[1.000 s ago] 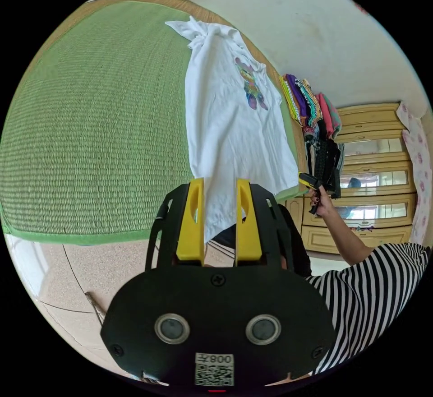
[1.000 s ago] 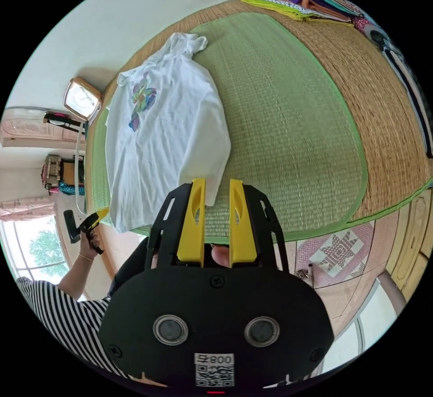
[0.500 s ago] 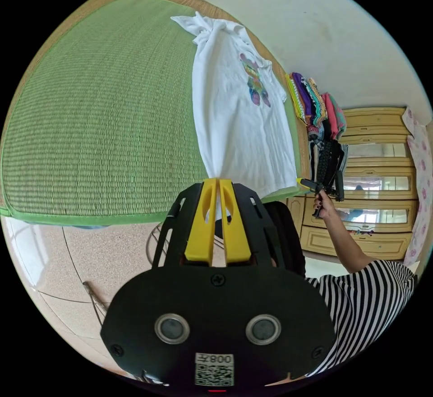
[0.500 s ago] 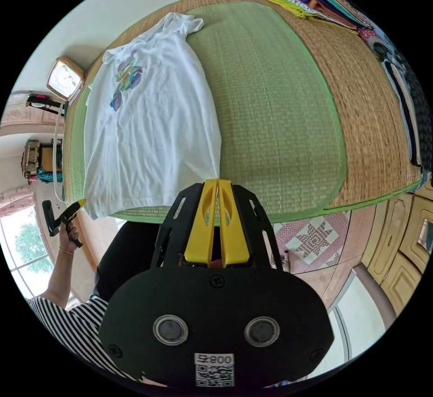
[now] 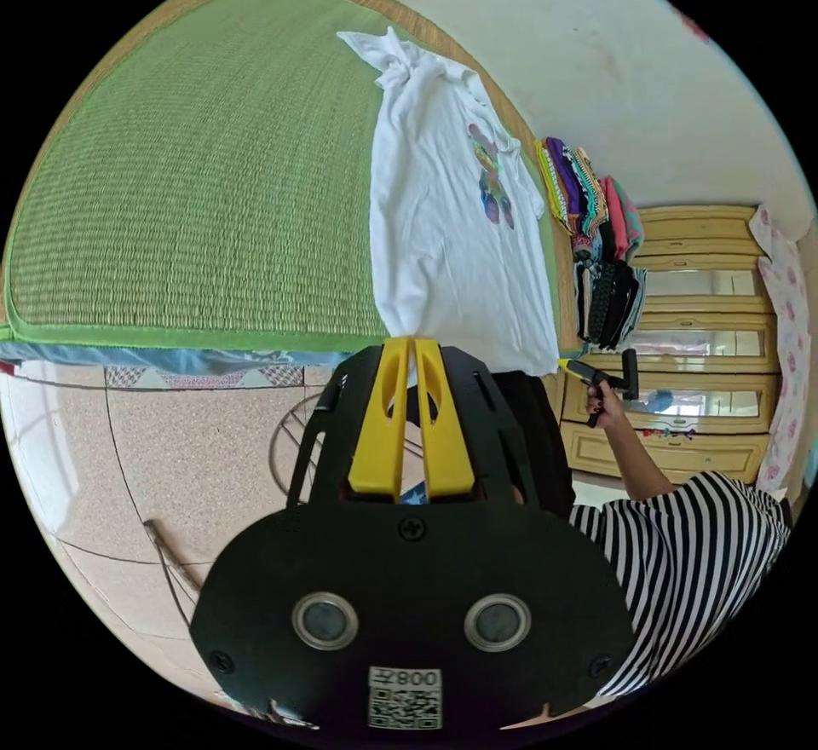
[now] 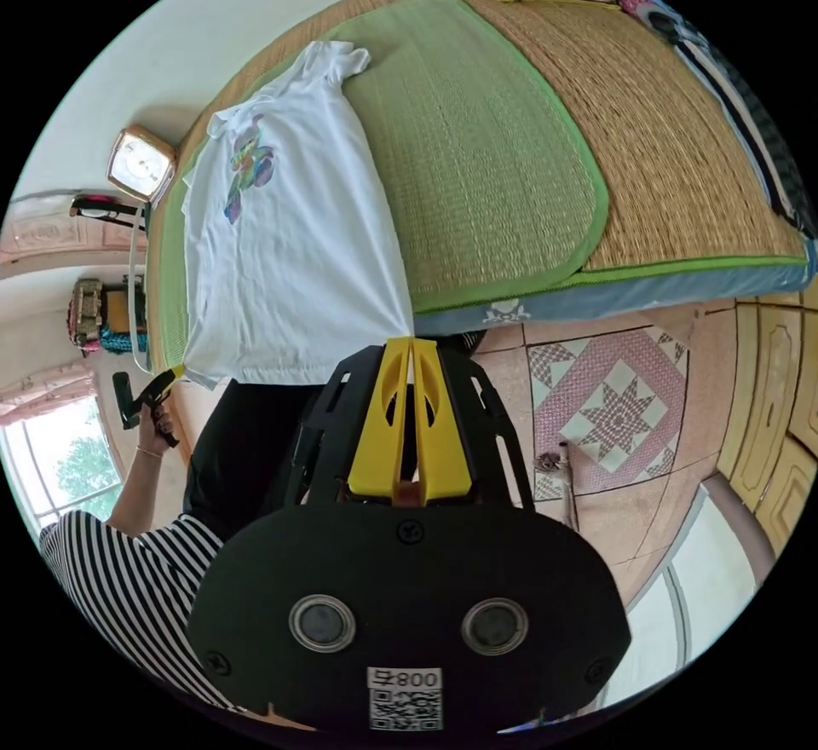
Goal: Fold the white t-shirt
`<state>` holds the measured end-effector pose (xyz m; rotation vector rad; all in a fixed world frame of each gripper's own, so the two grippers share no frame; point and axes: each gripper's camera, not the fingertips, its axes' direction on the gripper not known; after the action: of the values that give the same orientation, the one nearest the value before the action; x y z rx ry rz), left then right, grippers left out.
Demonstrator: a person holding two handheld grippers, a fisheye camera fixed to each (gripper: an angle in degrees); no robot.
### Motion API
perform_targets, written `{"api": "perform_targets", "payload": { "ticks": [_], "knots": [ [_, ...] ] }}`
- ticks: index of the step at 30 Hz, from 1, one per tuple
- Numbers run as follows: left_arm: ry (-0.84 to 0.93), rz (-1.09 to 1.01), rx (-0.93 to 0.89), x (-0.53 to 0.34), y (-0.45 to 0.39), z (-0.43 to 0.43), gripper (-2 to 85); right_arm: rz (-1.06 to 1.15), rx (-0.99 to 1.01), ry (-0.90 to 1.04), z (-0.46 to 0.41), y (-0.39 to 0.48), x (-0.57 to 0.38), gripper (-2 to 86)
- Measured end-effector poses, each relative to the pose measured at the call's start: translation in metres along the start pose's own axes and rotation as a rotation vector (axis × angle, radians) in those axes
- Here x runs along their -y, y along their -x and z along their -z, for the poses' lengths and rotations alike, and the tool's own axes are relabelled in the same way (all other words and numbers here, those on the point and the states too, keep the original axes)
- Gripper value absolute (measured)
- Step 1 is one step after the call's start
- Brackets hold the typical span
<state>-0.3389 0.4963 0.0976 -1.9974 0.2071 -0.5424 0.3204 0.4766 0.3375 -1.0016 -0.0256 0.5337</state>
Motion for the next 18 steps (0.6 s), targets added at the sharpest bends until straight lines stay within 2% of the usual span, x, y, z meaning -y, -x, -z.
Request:
{"api": "perform_targets", "payload": {
  "ticks": [7,12,18],
  "knots": [
    [-0.161,-0.056,0.018,0.071,-0.015,0.023,5.3,-0.007,-0.122,-0.109,0.021,0.02,0.031,0.4],
    [-0.193,-0.105,0.046,0.172,-0.036,0.011,6.8,0.225,-0.144,-0.243,0.036,0.101,0.106,4.6],
    [-0.218,-0.088,0.154,0.266,-0.045,-0.002,7.5,0.503,-0.221,-0.306,0.023,0.2,0.185,7.2]
  ]
}}
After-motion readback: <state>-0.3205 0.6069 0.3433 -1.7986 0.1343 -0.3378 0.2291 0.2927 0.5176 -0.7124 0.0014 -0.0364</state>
